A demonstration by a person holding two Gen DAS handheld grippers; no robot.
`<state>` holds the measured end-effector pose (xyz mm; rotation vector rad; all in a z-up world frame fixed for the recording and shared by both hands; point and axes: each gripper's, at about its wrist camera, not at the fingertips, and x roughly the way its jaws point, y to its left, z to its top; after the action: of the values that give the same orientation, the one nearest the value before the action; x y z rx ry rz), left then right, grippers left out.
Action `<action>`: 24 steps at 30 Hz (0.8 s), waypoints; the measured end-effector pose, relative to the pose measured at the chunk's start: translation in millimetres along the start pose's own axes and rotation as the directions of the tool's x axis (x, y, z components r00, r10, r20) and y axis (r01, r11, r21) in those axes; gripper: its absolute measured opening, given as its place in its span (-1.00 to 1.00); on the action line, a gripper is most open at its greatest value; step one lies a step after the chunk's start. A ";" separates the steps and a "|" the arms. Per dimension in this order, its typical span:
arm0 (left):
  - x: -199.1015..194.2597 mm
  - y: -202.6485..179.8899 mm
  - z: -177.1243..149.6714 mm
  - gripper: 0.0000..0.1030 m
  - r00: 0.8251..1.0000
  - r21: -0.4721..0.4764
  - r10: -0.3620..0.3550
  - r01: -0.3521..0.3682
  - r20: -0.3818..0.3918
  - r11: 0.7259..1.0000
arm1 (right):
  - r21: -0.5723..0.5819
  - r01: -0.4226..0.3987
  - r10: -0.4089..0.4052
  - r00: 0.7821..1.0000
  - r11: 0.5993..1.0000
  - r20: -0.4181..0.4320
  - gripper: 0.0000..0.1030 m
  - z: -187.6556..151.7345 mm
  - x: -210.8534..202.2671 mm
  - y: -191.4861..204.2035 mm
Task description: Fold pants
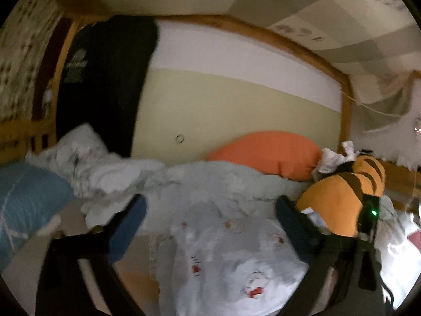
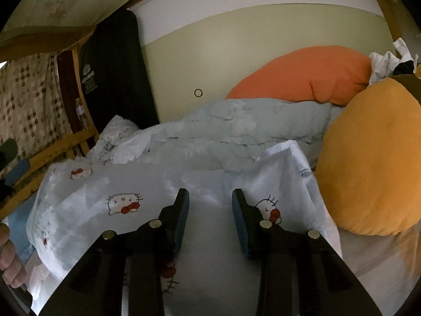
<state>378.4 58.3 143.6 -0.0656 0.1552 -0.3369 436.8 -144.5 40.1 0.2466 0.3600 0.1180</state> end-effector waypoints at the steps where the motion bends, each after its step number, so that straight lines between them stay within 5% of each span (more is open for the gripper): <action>1: -0.4 -3.7 1.7 0.36 1.000 0.010 -0.022 0.023 -0.012 1.000 | 0.005 -0.004 0.004 1.000 1.000 0.015 -0.32 2.2 -4.3 0.1; 3: 2.9 -13.5 2.5 -0.19 0.998 0.019 -0.049 0.050 -0.049 0.999 | 0.012 -0.005 0.005 0.999 1.000 0.049 -0.31 6.4 -13.3 0.0; 5: 12.2 -25.0 -1.6 -0.43 0.994 0.032 -0.054 0.057 -0.092 0.998 | 0.024 -0.016 0.014 0.997 1.000 0.082 -0.31 9.9 -21.7 -0.9; 9: 42.2 -43.3 -25.6 -0.59 0.984 0.077 0.023 -0.009 -0.178 0.997 | 0.024 -0.016 0.014 0.997 1.000 0.073 -0.31 9.3 -18.7 -0.7; 14: 75.0 -19.3 -60.9 -0.61 0.963 0.016 0.138 -0.138 -0.232 0.990 | 0.024 0.020 -0.021 0.999 1.000 0.035 -0.31 -2.1 3.1 -7.5; 17: 82.7 4.9 -72.7 -0.56 0.964 -0.067 0.098 -0.118 -0.245 0.991 | 0.010 0.031 -0.031 0.999 0.999 0.014 -0.31 -9.1 14.2 -10.9; 24: 96.8 17.8 -90.9 -0.49 0.958 -0.076 0.070 -0.095 -0.277 0.993 | 0.001 0.033 -0.033 0.999 0.999 -0.040 -0.32 -18.5 31.5 -13.8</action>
<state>459.6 39.3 38.8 -0.0997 0.4470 -0.2541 460.4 -148.8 9.2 0.2403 0.4039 0.0898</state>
